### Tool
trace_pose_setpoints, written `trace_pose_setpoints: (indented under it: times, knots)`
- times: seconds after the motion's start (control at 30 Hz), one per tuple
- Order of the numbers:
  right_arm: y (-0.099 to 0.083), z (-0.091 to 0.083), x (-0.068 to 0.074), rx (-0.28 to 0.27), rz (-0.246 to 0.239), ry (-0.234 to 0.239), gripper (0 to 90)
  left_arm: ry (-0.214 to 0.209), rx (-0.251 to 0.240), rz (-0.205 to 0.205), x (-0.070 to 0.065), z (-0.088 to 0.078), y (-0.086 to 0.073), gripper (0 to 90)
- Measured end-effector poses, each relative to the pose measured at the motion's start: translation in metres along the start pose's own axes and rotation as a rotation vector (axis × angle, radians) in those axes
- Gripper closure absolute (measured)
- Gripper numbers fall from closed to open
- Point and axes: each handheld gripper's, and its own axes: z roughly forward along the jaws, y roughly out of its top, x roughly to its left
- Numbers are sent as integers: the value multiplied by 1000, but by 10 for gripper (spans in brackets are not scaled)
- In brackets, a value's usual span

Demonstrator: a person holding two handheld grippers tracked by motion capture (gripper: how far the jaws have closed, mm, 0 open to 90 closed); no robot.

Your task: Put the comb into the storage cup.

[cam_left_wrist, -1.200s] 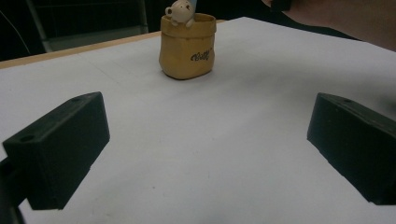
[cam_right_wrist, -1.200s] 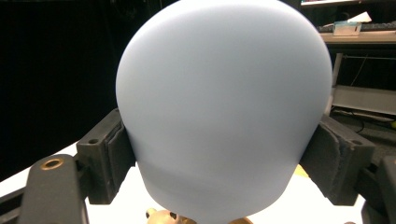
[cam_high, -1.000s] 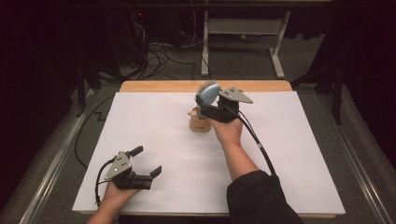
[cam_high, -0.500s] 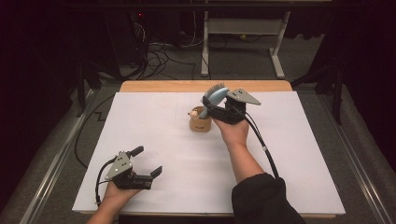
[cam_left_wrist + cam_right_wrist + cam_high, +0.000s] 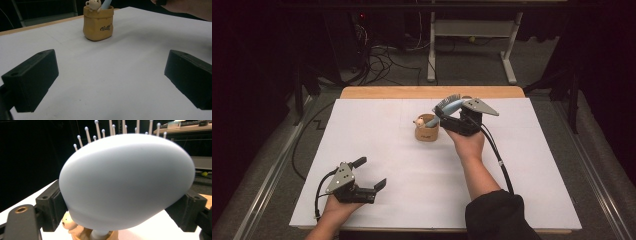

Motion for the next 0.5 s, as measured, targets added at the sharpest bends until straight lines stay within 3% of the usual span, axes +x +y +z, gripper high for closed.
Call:
trace_pose_setpoints:
  times: [0.5]
  knots:
    - [-5, -8, -6, 20, -4, -6, 141, -4, 6, 13, -1, 1, 0, 0]
